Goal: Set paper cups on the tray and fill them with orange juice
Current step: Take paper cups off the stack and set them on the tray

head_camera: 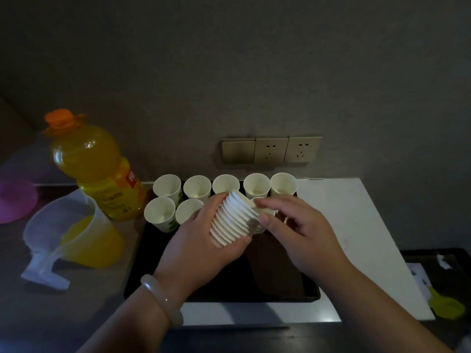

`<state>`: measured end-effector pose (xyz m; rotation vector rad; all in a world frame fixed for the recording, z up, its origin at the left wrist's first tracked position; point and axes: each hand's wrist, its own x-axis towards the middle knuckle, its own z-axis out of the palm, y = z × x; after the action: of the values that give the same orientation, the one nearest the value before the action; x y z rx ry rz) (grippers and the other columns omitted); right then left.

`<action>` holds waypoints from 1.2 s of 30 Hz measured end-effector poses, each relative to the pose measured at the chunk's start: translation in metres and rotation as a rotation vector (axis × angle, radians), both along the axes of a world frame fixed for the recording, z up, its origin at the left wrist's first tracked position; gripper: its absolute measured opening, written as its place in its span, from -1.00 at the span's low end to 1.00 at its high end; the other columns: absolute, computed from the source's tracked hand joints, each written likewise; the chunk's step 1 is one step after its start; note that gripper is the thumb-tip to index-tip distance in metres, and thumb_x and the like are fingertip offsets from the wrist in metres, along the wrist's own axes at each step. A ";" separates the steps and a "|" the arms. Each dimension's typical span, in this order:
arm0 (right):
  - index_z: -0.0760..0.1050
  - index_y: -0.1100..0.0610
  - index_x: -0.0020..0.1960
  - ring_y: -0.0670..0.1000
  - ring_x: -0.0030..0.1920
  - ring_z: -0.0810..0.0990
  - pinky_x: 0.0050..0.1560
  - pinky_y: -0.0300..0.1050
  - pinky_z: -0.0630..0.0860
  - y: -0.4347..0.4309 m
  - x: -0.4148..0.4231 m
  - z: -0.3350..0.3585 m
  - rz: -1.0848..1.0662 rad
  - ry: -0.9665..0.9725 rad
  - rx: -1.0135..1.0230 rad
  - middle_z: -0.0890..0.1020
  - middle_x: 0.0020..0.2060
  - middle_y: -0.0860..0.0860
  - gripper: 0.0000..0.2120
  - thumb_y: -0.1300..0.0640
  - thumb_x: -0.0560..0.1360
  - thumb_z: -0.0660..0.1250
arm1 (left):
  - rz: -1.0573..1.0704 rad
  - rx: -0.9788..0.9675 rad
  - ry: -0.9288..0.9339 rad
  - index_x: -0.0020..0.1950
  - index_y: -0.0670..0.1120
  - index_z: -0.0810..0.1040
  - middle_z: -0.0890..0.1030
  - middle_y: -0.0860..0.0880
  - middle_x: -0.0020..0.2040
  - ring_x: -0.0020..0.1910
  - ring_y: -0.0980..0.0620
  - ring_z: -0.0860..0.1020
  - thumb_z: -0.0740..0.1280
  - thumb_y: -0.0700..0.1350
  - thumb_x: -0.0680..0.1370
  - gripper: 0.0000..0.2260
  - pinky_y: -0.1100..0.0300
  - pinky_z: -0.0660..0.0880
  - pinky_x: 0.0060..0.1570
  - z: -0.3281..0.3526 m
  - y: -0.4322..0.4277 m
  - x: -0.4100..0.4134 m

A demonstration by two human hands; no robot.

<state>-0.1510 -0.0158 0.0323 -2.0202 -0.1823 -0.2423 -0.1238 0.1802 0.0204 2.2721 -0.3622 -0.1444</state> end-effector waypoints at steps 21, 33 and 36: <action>0.57 -0.04 -0.20 -0.09 -0.28 0.56 -0.28 -0.24 0.47 -0.004 -0.005 -0.003 -0.221 0.044 -0.002 0.59 -0.32 -0.12 -0.90 0.02 0.49 0.37 | 0.008 0.099 0.022 0.32 0.33 0.21 0.48 0.17 0.12 0.04 0.15 0.51 0.27 0.46 0.27 -0.34 0.10 0.55 0.02 -0.020 0.000 -0.004; 0.56 0.11 -0.19 0.00 -0.33 0.53 -0.32 -0.22 0.44 -0.067 -0.026 -0.087 -0.105 -0.208 -0.621 0.56 -0.30 -0.04 -0.80 0.03 0.46 0.23 | 0.040 0.086 0.099 0.35 0.31 0.16 0.40 0.17 0.23 0.14 0.14 0.43 0.39 0.39 0.27 -0.26 0.21 0.45 0.11 -0.035 0.000 -0.008; 0.56 0.12 -0.24 0.10 -0.35 0.56 -0.46 -0.14 0.45 -0.065 -0.024 -0.111 -0.068 -0.227 -0.799 0.57 -0.32 0.00 -0.76 0.03 0.45 0.20 | 0.027 0.096 0.119 0.36 0.30 0.14 0.38 0.18 0.24 0.16 0.15 0.41 0.42 0.38 0.24 -0.21 0.22 0.42 0.13 -0.038 -0.003 -0.010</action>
<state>-0.1754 -0.0808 -0.0791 -2.7908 -0.4010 -0.5004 -0.1334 0.1770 -0.0175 2.3488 -0.2667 -0.2871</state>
